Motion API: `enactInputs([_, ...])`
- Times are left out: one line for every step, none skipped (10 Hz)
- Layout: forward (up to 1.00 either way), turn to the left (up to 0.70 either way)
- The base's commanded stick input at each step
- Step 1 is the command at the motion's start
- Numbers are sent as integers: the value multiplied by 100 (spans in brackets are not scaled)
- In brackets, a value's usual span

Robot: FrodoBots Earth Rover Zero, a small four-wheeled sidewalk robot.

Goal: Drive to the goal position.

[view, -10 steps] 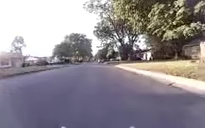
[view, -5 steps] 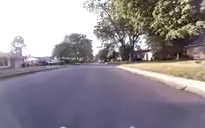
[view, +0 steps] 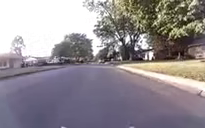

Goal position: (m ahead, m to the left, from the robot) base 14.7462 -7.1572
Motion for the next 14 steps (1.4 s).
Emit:
enactInputs([100, 2])
enactInputs([100, 3])
enactInputs([100, 3])
enactInputs([100, 3])
enactInputs([100, 3])
enactInputs([100, 3])
enactInputs([100, 3])
enactInputs([100, 3])
enactInputs([100, 3])
enactInputs([100, 3])
enactInputs([100, 3])
enactInputs([100, 4])
enactInputs([100, 4])
enactInputs([100, 4])
